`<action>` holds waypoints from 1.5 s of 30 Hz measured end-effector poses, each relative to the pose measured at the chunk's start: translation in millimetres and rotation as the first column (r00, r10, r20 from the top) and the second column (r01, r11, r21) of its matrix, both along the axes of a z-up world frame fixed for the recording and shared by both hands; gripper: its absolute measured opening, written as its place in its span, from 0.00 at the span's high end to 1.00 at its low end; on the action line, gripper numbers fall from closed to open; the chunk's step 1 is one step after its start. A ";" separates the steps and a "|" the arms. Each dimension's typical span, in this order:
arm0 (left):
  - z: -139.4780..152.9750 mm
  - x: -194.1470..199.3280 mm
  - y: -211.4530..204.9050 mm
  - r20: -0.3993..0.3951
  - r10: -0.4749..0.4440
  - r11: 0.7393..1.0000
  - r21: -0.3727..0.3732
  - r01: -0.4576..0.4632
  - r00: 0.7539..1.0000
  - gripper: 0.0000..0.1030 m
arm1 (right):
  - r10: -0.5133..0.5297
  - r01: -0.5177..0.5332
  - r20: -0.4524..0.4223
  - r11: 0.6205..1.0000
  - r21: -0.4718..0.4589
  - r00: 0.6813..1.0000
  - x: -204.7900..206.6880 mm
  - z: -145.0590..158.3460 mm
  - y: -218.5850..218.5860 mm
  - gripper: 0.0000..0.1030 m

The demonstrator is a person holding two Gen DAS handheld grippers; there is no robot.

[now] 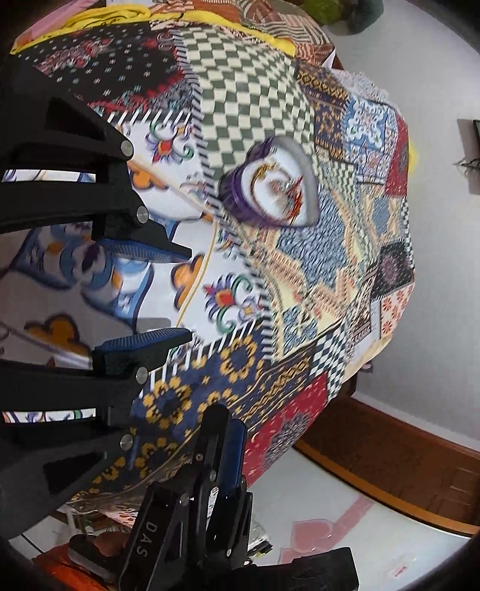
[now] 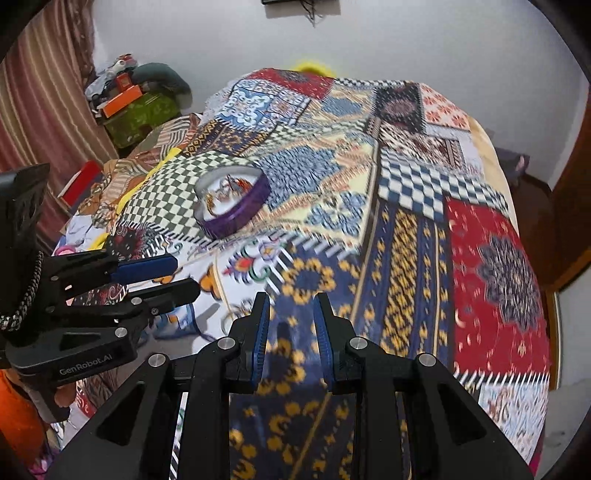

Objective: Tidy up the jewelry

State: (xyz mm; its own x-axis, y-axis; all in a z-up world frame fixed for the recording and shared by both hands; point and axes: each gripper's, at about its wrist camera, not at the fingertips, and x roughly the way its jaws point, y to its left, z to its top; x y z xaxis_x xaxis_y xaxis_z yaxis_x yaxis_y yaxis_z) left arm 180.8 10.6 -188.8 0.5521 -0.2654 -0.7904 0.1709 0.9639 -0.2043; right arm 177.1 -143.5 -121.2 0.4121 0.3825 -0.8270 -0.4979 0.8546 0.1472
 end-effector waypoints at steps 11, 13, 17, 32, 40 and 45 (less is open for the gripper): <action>-9.3 0.7 -29.8 -0.028 -0.063 0.998 -0.008 0.063 0.998 0.65 | -0.022 0.022 0.003 1.000 -0.003 1.000 -13.0 -0.7 -15.9 0.79; -12.6 2.7 -32.9 -0.032 -0.071 0.997 0.004 0.071 0.997 0.65 | -0.017 0.017 0.005 1.000 -0.001 1.000 -13.4 -0.8 -16.0 0.79; -15.0 3.2 -35.8 -0.015 -0.075 0.997 0.018 0.075 0.997 0.65 | -0.013 0.013 0.003 1.000 0.002 1.000 -12.8 -1.2 -14.5 0.79; -15.2 -3.6 -9.7 0.028 -0.027 1.000 -0.008 0.027 0.999 0.80 | 0.020 -0.020 -0.009 1.000 0.003 1.000 -5.7 -5.9 9.2 0.79; -14.7 -12.8 25.4 0.036 0.050 0.999 0.005 -0.050 0.998 0.80 | 0.096 -0.098 -0.036 0.993 -0.060 0.995 -4.4 -24.1 40.6 0.79; -17.3 -15.4 34.3 0.040 0.068 0.998 -0.008 -0.067 0.997 0.80 | 0.123 -0.123 -0.009 0.987 -0.107 0.992 -7.1 -29.5 49.3 0.79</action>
